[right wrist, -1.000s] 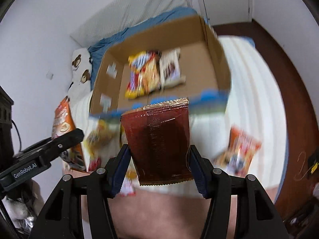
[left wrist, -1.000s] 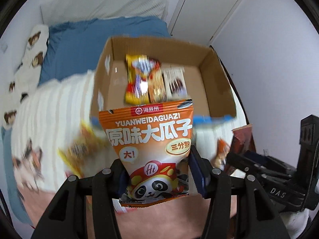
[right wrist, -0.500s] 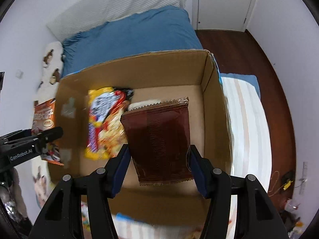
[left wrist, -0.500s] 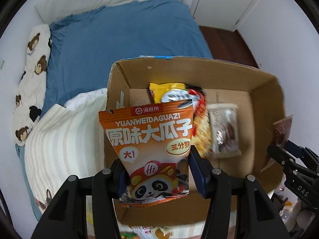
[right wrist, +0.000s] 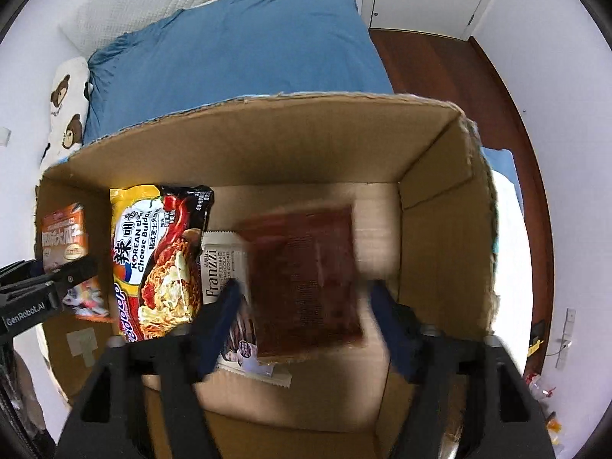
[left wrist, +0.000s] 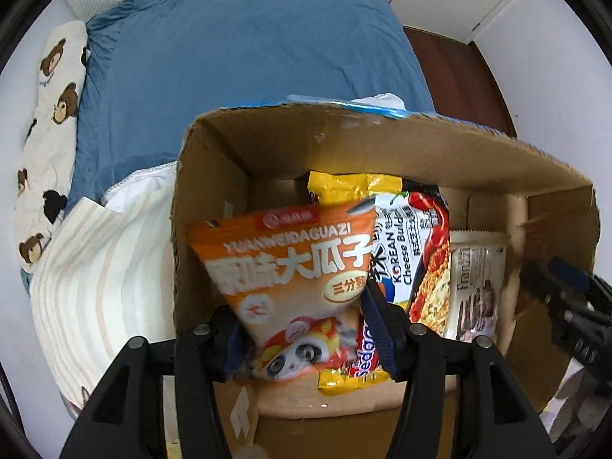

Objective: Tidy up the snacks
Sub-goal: 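Lower both held snacks into the box and open both tools, then grasp the candy bag with left tool while right tool grasps red spicy strip pack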

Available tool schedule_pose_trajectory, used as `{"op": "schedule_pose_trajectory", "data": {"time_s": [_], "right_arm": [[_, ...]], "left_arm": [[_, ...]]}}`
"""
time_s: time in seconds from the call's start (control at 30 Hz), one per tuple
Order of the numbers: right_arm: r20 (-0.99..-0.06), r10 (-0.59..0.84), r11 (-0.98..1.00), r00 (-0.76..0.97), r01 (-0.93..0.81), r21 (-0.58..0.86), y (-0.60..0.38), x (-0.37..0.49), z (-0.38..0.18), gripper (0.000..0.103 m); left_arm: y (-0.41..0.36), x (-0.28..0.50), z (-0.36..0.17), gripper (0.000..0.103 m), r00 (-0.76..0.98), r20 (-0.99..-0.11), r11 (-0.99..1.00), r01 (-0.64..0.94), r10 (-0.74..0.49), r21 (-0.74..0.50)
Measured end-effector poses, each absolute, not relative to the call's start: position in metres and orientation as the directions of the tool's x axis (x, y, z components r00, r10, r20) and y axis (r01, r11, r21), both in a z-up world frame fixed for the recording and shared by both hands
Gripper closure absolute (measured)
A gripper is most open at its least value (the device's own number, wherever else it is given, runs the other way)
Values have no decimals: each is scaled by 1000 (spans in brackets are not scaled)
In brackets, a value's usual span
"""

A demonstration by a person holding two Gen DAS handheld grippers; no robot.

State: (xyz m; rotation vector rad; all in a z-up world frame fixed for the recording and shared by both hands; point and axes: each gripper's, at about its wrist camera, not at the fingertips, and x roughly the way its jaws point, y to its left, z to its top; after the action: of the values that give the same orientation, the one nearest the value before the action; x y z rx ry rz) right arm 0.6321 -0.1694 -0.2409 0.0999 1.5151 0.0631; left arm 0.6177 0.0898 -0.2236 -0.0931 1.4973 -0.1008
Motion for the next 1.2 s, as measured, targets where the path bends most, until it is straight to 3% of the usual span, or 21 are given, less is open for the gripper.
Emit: {"op": "schedule_pose_trajectory", "data": {"time_s": [0.03, 0.1, 0.3, 0.63, 1.2], "right_arm": [[-994, 92, 996, 58, 13, 93, -167, 633, -241, 6], [-993, 98, 995, 67, 7, 99, -164, 633, -242, 6], [-992, 106, 994, 66, 12, 107, -163, 628, -243, 6], [-982, 132, 990, 138, 24, 137, -167, 594, -215, 6], [-921, 136, 989, 366, 7, 149, -173, 485, -127, 6]], "left_arm": [[90, 618, -221, 36, 80, -988, 991, 8, -133, -133], [91, 620, -220, 19, 93, -981, 986, 0, -168, -169], [85, 616, -213, 6, 115, -981, 987, 7, -159, -160], [84, 585, -185, 6, 246, -957, 987, -12, -152, -160], [71, 466, -104, 6, 499, -860, 994, 20, -106, -110]]}}
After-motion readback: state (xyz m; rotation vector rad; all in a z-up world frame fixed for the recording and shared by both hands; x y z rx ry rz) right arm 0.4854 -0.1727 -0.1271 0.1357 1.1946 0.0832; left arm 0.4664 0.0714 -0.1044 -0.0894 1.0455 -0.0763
